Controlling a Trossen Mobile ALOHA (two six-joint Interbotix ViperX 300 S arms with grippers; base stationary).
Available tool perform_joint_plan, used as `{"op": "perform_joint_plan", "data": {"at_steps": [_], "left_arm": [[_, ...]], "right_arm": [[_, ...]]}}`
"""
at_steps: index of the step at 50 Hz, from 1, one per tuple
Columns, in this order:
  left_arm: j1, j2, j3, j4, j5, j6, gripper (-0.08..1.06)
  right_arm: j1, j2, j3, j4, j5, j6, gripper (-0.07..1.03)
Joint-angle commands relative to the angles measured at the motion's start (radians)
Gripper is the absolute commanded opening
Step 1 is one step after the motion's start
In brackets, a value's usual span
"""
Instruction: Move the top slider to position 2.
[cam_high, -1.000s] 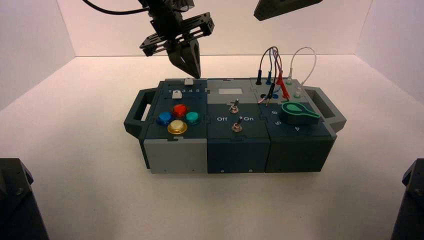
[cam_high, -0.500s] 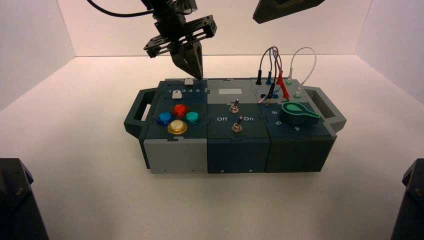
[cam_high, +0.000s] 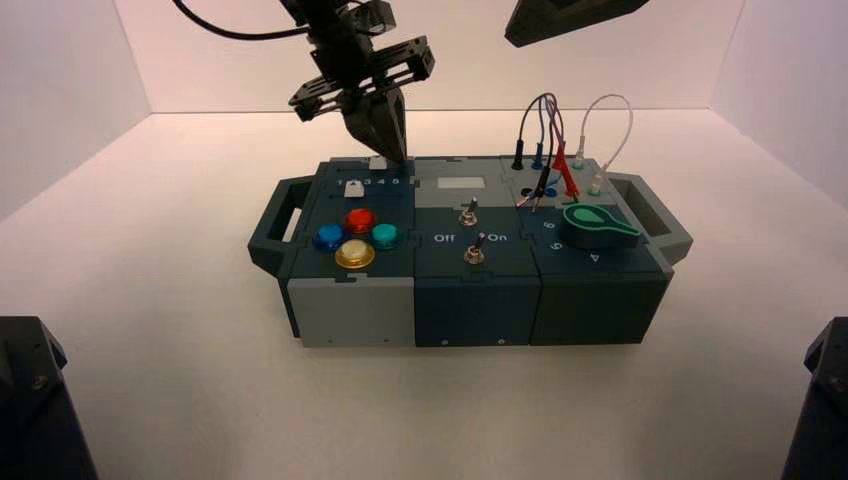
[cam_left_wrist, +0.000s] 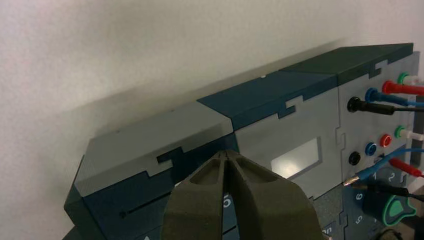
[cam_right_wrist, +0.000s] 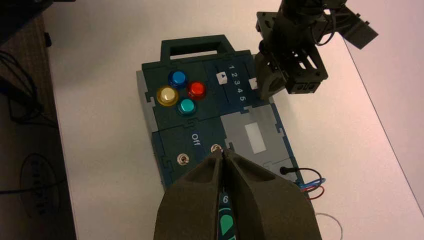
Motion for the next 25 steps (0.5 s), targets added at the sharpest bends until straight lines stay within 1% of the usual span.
{"op": "perform_joint_plan", "data": {"at_steps": [1,7,25], "left_arm": [[-0.002,-0.015,-0.014,0.003,-0.002,-0.002,-0.03],[0.008,-0.015,-0.012,0.008,-0.005,0.000,-0.03],[0.020,-0.021,0.000,0.008,-0.003,0.005,-0.03]], "right_arm": [[0.006,-0.003,-0.011,-0.003,-0.011,0.000,-0.02],[0.006,-0.002,-0.003,-0.003,-0.011,0.000,-0.02],[0.006,-0.002,-0.006,-0.003,-0.006,0.000,-0.02]]}}
